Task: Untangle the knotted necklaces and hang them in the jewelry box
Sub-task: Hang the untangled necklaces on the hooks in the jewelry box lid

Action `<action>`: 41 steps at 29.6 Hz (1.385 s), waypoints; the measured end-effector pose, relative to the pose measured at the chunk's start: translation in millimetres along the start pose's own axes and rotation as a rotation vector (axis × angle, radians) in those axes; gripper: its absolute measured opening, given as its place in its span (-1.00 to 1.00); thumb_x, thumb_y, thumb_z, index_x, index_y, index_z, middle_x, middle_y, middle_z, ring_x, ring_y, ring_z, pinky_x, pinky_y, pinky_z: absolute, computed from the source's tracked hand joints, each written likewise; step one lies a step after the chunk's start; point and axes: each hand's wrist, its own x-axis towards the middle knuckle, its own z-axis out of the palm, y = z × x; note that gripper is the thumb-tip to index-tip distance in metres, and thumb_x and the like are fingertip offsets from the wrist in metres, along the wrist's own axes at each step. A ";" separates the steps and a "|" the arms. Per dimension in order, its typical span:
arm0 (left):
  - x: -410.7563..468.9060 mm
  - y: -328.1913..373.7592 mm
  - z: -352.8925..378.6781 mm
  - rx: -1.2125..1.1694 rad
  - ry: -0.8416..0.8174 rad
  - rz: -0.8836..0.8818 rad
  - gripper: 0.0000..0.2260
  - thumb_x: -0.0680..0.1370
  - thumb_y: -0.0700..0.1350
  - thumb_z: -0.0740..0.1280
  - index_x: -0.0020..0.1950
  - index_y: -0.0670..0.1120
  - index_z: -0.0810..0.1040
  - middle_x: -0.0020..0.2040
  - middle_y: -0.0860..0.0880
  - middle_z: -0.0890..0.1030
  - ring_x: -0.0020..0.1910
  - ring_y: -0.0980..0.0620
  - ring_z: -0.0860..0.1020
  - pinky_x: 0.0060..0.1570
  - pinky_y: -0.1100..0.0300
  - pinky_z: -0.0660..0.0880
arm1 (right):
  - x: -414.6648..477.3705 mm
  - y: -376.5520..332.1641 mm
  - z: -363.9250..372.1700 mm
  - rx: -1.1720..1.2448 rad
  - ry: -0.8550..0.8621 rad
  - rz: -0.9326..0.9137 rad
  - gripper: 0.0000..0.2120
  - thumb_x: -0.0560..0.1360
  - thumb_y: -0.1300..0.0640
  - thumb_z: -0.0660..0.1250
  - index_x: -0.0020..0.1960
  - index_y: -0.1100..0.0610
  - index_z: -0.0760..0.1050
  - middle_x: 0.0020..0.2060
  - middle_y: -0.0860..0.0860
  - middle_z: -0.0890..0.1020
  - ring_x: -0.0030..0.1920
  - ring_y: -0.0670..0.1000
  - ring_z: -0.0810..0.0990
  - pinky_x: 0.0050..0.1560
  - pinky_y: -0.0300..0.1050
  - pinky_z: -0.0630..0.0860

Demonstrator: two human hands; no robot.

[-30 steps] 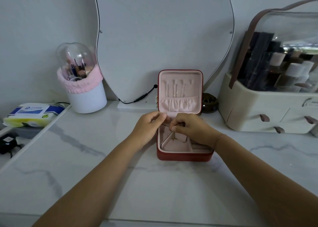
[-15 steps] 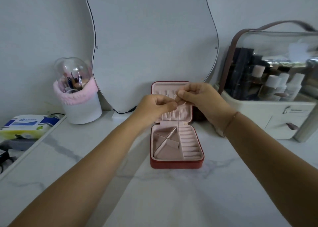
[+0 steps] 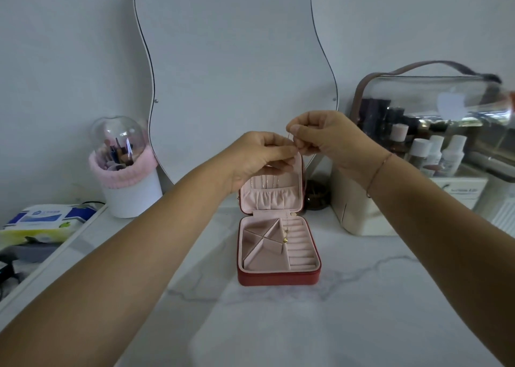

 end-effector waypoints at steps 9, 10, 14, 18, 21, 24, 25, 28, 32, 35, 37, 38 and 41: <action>2.8 0.2 -13.4 -0.005 0.116 0.017 -0.86 0.58 -0.14 0.30 -0.12 -0.13 0.61 -0.43 0.03 0.43 -0.46 0.11 0.44 -0.12 0.15 0.60 | -8.1 8.3 -26.9 0.017 -0.116 0.169 -0.80 0.54 0.16 0.32 0.04 0.29 0.58 -0.49 -0.02 0.27 -0.47 -0.07 0.22 -0.41 -0.24 0.19; 3.1 0.1 -13.8 -0.007 0.116 0.013 -0.86 0.58 -0.14 0.30 -0.12 -0.13 0.61 -0.42 0.02 0.43 -0.45 0.11 0.43 -0.15 0.17 0.59 | -9.1 8.6 -28.0 -0.026 -0.123 0.172 -0.80 0.54 0.16 0.32 0.02 0.29 0.59 -0.49 -0.02 0.27 -0.47 -0.07 0.22 -0.41 -0.24 0.19; 7.4 1.4 -9.3 0.000 0.071 -0.008 -0.87 0.58 -0.14 0.30 -0.10 -0.14 0.60 -0.42 0.02 0.42 -0.45 0.12 0.41 -0.18 0.18 0.60 | -6.3 12.7 -21.8 0.002 -0.088 0.158 -0.84 0.57 0.17 0.28 -0.11 0.19 0.59 -0.48 -0.02 0.35 -0.48 -0.09 0.29 -0.43 -0.32 0.28; 19.0 -6.8 -1.8 0.102 0.095 0.012 -0.92 0.55 -0.16 0.35 -0.14 -0.12 0.57 -0.43 0.04 0.39 -0.48 0.17 0.35 -0.33 0.31 0.49 | 1.0 30.8 -9.5 0.105 0.011 0.222 -0.84 0.57 0.19 0.28 -0.08 0.25 0.58 -0.46 0.00 0.40 -0.50 -0.11 0.33 -0.46 -0.34 0.35; 36.5 -25.3 -1.7 0.249 0.137 0.005 -0.91 0.53 -0.14 0.38 -0.18 -0.09 0.59 -0.41 0.03 0.46 -0.44 0.14 0.38 -0.34 0.28 0.37 | 5.6 53.5 -4.3 0.161 0.135 0.290 -0.81 0.55 0.22 0.31 0.01 0.37 0.55 -0.58 -0.08 0.41 -0.60 -0.18 0.31 -0.57 -0.36 0.26; 58.2 -50.8 -0.6 0.331 0.251 0.002 -0.89 0.50 -0.09 0.41 -0.23 -0.02 0.61 -0.28 0.02 0.58 -0.29 0.12 0.47 -0.21 0.24 0.41 | 13.7 82.2 5.8 0.046 0.299 0.277 -0.88 0.50 0.17 0.39 -0.13 0.23 0.57 -0.47 -0.02 0.52 -0.53 -0.18 0.45 -0.49 -0.33 0.38; 65.0 -59.6 1.1 0.312 0.313 0.007 -0.88 0.49 -0.09 0.42 -0.25 -0.01 0.61 -0.26 0.04 0.60 -0.25 0.12 0.51 -0.17 0.25 0.43 | 18.1 93.1 9.0 0.022 0.359 0.274 -0.89 0.48 0.15 0.42 -0.16 0.19 0.58 -0.40 0.02 0.58 -0.42 -0.11 0.53 -0.39 -0.27 0.47; 82.5 -80.2 10.9 0.210 0.457 0.013 -0.91 0.50 -0.12 0.42 -0.20 -0.07 0.62 -0.30 0.09 0.59 -0.28 0.19 0.51 -0.25 0.41 0.40 | 30.8 119.7 18.4 -0.006 0.507 0.262 -0.89 0.44 0.12 0.46 -0.17 0.15 0.58 -0.26 0.05 0.66 -0.20 0.02 0.61 -0.14 -0.12 0.57; 99.6 -101.0 20.4 0.158 0.619 0.057 -0.87 0.50 -0.15 0.40 -0.26 -0.05 0.59 -0.35 0.10 0.57 -0.35 0.18 0.50 -0.31 0.34 0.38 | 39.1 134.2 29.1 -0.120 0.663 0.152 -0.89 0.47 0.16 0.42 -0.18 0.13 0.51 -0.34 -0.04 0.58 -0.32 -0.11 0.52 -0.35 -0.33 0.41; 103.4 -108.7 23.4 0.259 0.702 0.088 -0.91 0.49 -0.14 0.39 -0.21 -0.09 0.60 -0.35 0.10 0.57 -0.35 0.17 0.52 -0.35 0.33 0.40 | 44.1 142.2 35.0 -0.237 0.694 0.081 -0.88 0.48 0.16 0.39 -0.19 0.15 0.48 -0.39 -0.06 0.53 -0.36 -0.15 0.47 -0.36 -0.30 0.38; 102.6 -112.8 24.6 0.341 0.761 0.113 -0.92 0.48 -0.13 0.39 -0.20 -0.10 0.60 -0.33 0.08 0.59 -0.31 0.10 0.55 -0.30 0.22 0.45 | 44.4 147.5 37.8 -0.334 0.673 0.038 -0.87 0.50 0.18 0.37 -0.20 0.15 0.46 -0.39 -0.04 0.53 -0.36 -0.11 0.48 -0.36 -0.23 0.39; 101.9 -115.4 24.7 0.371 0.779 0.143 -0.92 0.47 -0.14 0.40 -0.21 -0.11 0.59 -0.32 0.07 0.60 -0.31 0.08 0.56 -0.30 0.20 0.46 | 43.5 150.5 39.2 -0.389 0.650 0.020 -0.87 0.50 0.18 0.36 -0.19 0.14 0.45 -0.38 -0.02 0.53 -0.35 -0.07 0.49 -0.35 -0.19 0.41; 94.9 -123.6 24.4 0.479 0.731 0.150 -0.89 0.49 -0.12 0.40 -0.19 -0.13 0.60 -0.29 0.06 0.61 -0.31 0.11 0.54 -0.35 0.24 0.40 | 34.5 160.0 42.1 -0.527 0.584 0.011 -0.85 0.52 0.13 0.33 -0.19 0.14 0.43 -0.37 -0.01 0.53 -0.34 0.01 0.50 -0.35 -0.11 0.47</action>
